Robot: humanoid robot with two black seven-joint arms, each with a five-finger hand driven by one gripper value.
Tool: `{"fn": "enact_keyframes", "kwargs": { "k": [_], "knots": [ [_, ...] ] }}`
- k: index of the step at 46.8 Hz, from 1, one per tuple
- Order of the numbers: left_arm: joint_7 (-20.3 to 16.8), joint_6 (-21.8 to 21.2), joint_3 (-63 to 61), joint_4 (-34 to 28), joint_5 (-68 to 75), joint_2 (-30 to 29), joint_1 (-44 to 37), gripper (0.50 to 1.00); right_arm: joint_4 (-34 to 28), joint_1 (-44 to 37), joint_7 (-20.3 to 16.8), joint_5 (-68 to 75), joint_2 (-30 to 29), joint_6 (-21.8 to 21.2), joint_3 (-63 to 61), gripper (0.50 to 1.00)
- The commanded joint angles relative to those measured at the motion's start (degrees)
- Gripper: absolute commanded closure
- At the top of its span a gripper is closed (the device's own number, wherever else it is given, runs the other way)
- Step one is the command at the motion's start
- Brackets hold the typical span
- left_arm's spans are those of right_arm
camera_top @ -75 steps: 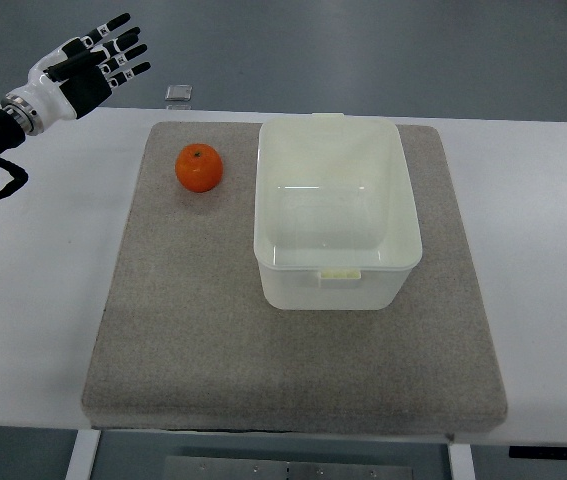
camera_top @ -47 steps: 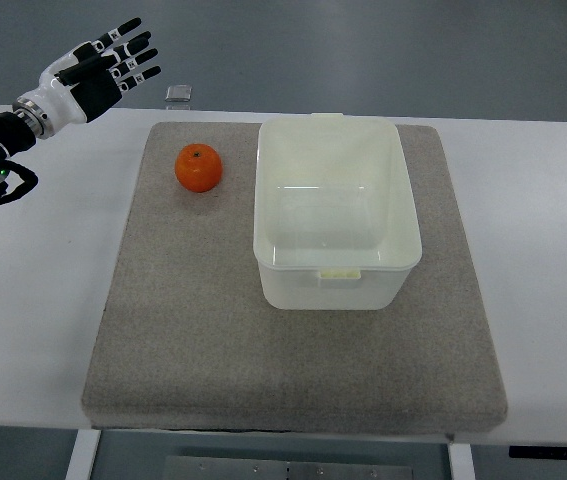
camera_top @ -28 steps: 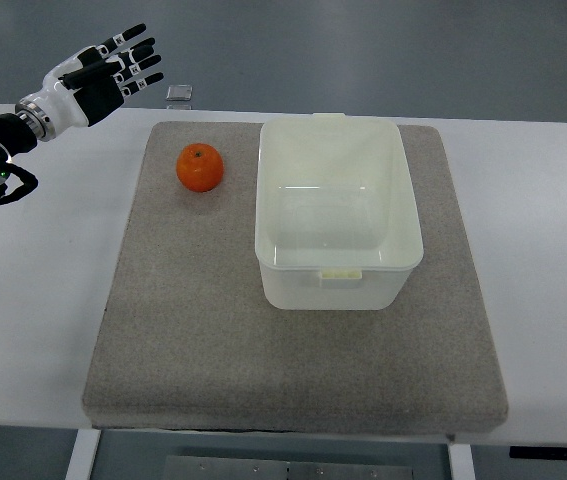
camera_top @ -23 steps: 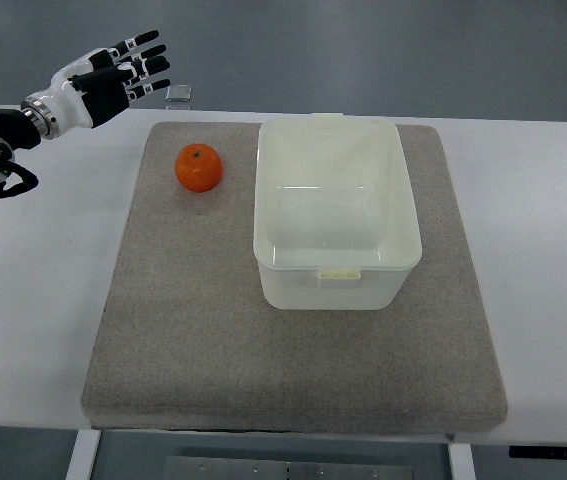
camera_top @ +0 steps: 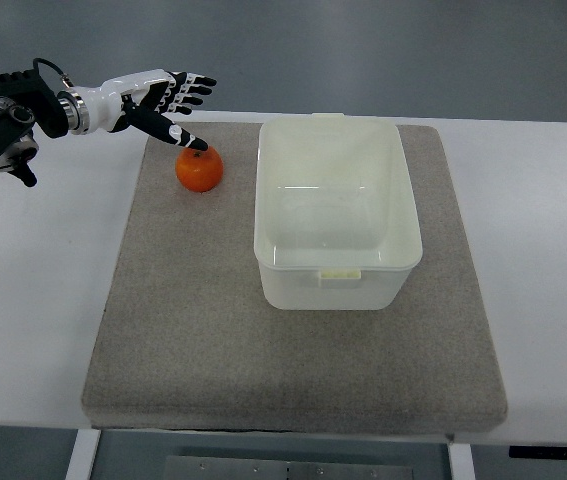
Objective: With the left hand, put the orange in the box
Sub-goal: 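Reach the left hand forward and down toward the orange, then close the left hand fingers around the orange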
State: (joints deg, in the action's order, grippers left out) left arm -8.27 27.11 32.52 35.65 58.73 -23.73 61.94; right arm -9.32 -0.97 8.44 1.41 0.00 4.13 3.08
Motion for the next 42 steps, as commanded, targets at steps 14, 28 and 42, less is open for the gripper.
{"fn": "enact_keyframes", "kwargs": {
  "k": [14,28,42],
  "knots": [
    [0.00,-8.56,-4.13,1.79,25.72,0.44,2.49,0.521,0.01,0.00,0.00,0.00,0.00,0.00,0.00,0.574],
    [0.00,-9.01,-7.91,4.60,31.27,2.02,2.14,0.516,-0.08,0.00,0.00,0.00,0.00,0.00,0.00,0.574],
    [0.18,-9.36,-11.51,3.64,32.85,5.53,1.87,0.519,-0.08,0.00,0.00,0.00,0.00,0.00,0.00,0.574]
  ]
}}
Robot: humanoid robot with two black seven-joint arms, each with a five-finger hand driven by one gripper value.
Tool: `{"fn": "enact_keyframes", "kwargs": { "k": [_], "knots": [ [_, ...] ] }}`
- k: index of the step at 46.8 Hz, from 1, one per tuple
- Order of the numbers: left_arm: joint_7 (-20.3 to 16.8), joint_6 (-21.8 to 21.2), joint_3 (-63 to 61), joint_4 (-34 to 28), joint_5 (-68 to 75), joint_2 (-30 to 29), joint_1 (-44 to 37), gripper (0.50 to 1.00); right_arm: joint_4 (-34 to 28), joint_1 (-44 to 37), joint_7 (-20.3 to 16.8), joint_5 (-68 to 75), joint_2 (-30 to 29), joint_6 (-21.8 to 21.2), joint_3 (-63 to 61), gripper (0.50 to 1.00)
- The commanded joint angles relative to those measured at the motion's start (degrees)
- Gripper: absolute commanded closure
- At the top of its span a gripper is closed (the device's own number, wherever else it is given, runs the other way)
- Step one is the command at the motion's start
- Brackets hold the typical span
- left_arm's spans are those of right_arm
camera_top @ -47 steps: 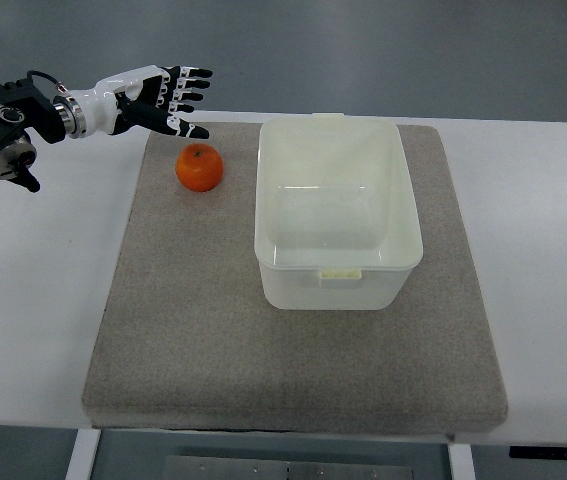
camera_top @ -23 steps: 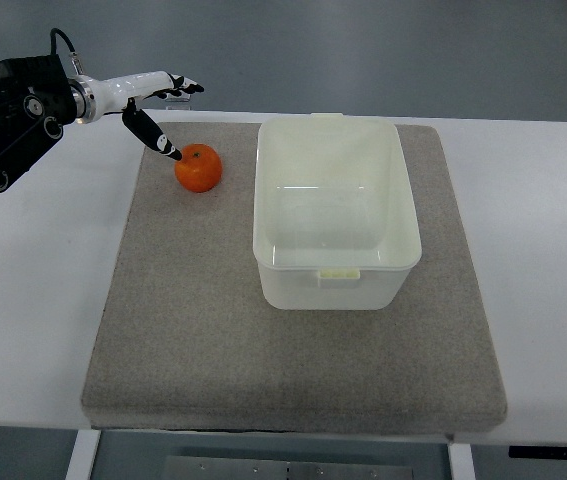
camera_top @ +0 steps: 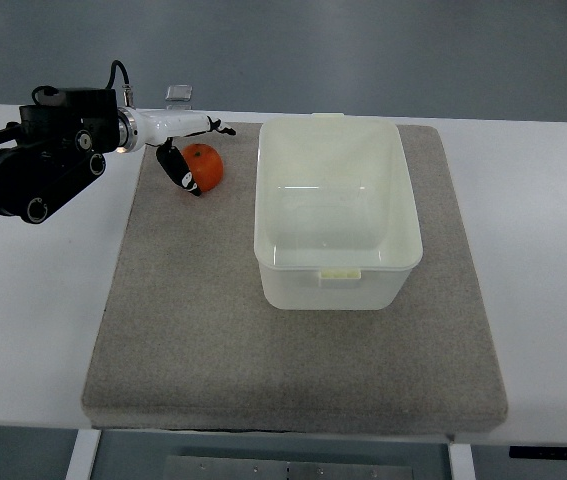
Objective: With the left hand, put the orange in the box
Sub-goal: 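Close the left hand fingers around the orange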
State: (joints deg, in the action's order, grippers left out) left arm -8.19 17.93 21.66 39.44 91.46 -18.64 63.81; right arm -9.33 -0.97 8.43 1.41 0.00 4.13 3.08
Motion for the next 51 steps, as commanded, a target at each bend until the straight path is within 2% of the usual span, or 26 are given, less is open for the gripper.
{"fn": "enact_keyframes", "kwargs": {
  "k": [1,14,23,26,33,40,42,51],
  "knots": [
    [0.10,-0.17,-0.83,-0.15,0.30,0.53,0.00,0.519,0.01,0.00,0.00,0.00,0.00,0.00,0.00,0.574],
    [0.36,-5.09,-1.80,-3.58,6.19,2.47,-0.18,0.525,-0.07,0.00,0.00,0.00,0.00,0.00,0.00,0.574],
    [0.45,-5.27,-2.24,-3.75,6.19,2.38,-0.18,0.542,0.01,0.00,0.00,0.00,0.00,0.00,0.00,0.574],
    [0.71,-5.27,-2.85,-3.75,6.19,2.38,-0.26,0.574,0.01,0.00,0.00,0.00,0.00,0.00,0.00,0.574],
    [1.07,-5.10,-3.47,-3.84,6.28,2.29,-0.26,0.694,0.01,0.00,0.00,0.00,0.00,0.00,0.00,0.574],
    [1.07,-4.92,-3.47,-3.75,6.28,1.85,-0.18,0.915,0.01,0.00,0.00,0.00,0.00,0.00,0.00,0.574],
    [1.07,-4.92,-3.47,-3.58,6.28,1.77,-0.18,0.996,0.01,0.00,0.00,0.00,0.00,0.00,0.00,0.574],
    [1.07,-4.92,-3.38,-3.14,6.37,1.59,0.70,1.000,0.01,0.00,0.00,0.00,0.00,0.00,0.00,0.574]
  ]
}}
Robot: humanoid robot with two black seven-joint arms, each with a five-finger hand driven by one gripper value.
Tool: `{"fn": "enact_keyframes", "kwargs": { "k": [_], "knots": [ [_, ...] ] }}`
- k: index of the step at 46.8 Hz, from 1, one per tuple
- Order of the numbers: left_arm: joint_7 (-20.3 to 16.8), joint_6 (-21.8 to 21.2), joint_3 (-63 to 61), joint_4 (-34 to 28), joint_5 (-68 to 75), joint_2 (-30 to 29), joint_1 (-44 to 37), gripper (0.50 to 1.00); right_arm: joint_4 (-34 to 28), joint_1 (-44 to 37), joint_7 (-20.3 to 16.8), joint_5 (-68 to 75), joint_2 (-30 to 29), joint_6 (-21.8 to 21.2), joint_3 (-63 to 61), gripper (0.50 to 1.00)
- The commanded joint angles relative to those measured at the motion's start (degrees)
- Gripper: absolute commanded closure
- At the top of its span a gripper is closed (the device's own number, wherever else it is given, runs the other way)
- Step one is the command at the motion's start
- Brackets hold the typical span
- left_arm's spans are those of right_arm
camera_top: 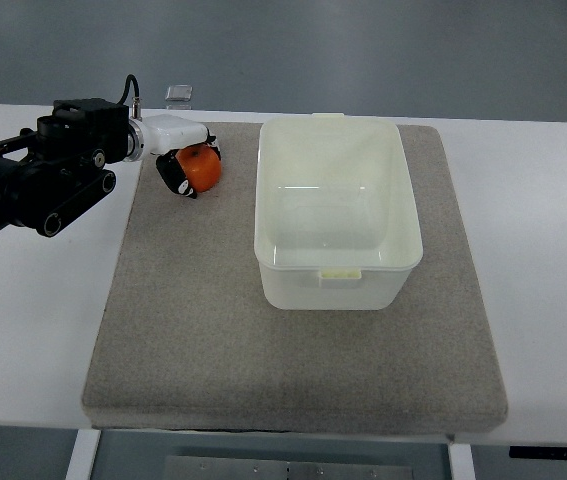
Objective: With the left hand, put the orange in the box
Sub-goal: 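Close the left hand fingers around the orange, then lift the orange up off the mat with the left hand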
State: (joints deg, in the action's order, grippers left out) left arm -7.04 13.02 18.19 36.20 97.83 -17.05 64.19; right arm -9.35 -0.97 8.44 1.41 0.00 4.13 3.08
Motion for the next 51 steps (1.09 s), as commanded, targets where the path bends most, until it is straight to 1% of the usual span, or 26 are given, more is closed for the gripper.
{"fn": "enact_keyframes", "kwargs": {
  "k": [1,8,14,23,27,31,38,46,51],
  "knots": [
    [-0.08,-0.02,0.09,0.10,0.08,0.00,0.41,1.000,0.03,0.00,0.00,0.00,0.00,0.00,0.00,0.574],
    [-0.08,0.42,0.18,0.10,-0.97,-0.44,2.51,1.000,0.03,0.00,0.00,0.00,0.00,0.00,0.00,0.574],
    [-0.08,0.95,0.44,0.18,-2.02,-2.73,5.76,1.000,-0.06,0.00,0.00,0.00,0.00,0.00,0.00,0.574],
    [-0.08,5.95,0.97,1.06,-7.47,-6.41,11.30,1.000,0.03,0.00,0.00,0.00,0.00,0.00,0.00,0.574],
    [-0.08,7.01,1.15,6.23,-8.18,-9.31,12.45,1.000,0.03,0.00,0.00,0.00,0.00,0.00,0.00,0.574],
    [-0.08,7.10,1.23,11.51,-8.62,-11.60,12.80,1.000,0.03,0.00,0.00,0.00,0.00,0.00,0.00,0.574],
    [0.01,8.07,1.67,18.54,-12.04,-14.77,14.20,1.000,0.03,0.00,0.00,0.00,0.00,0.00,0.00,0.574],
    [0.01,12.46,1.67,23.47,-15.30,-15.47,16.40,1.000,0.03,0.00,0.00,0.00,0.00,0.00,0.00,0.574],
    [0.01,13.25,1.50,26.90,-15.21,-14.86,16.49,1.000,0.03,0.00,0.00,0.00,0.00,0.00,0.00,0.574]
  ]
}}
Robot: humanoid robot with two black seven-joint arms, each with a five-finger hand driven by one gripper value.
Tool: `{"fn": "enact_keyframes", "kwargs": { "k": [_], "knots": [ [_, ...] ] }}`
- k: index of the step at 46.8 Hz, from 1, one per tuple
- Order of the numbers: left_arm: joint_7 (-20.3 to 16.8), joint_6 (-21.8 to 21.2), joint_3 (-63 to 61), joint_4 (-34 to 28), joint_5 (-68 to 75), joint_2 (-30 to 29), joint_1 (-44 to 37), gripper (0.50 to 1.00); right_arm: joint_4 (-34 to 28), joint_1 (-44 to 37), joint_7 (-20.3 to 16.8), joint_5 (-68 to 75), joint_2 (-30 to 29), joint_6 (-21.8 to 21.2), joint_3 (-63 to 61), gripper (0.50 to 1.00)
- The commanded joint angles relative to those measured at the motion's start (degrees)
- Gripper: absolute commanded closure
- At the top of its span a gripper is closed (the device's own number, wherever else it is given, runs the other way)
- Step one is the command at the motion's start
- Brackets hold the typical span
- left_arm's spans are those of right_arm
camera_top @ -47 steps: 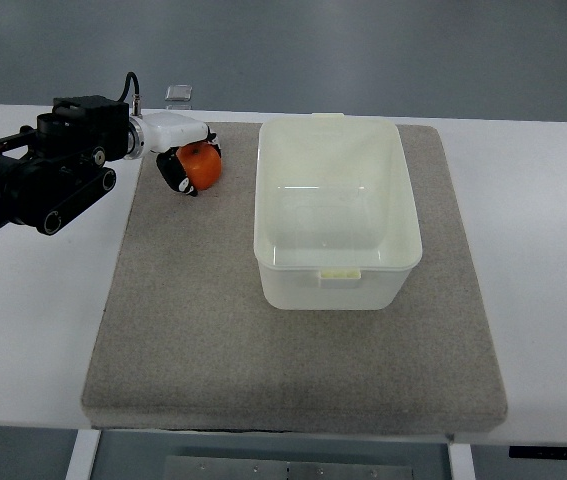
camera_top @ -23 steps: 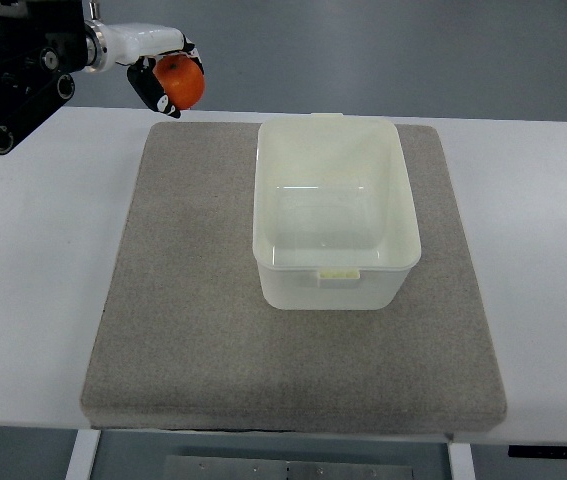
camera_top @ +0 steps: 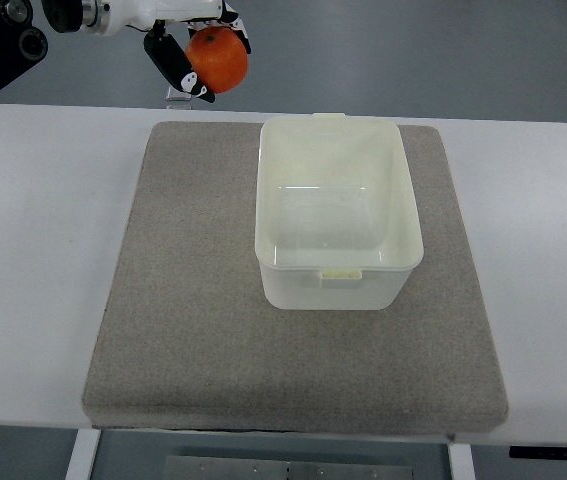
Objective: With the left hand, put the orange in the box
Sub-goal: 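Lift the orange up off the mat with the left hand, then carry the orange over the white box and lower it inside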
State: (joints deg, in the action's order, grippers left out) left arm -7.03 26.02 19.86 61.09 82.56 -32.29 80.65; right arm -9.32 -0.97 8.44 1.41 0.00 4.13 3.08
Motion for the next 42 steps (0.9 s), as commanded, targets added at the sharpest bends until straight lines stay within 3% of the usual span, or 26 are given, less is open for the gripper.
{"fn": "enact_keyframes", "kwargs": {
  "k": [1,7,42],
  "knots": [
    [0.00,0.26,-0.26,2.63,0.06,0.64,0.03,1.000,-0.08,0.00,0.00,0.00,0.00,0.00,0.00,0.574],
    [0.00,0.35,-0.97,5.01,0.06,3.63,-0.05,1.000,0.00,0.00,0.00,0.00,0.00,0.00,0.00,0.574],
    [0.26,-0.44,-4.13,2.99,12.19,16.46,-4.54,1.000,0.00,0.00,0.00,0.00,0.00,0.00,0.00,0.574]
  ]
}}
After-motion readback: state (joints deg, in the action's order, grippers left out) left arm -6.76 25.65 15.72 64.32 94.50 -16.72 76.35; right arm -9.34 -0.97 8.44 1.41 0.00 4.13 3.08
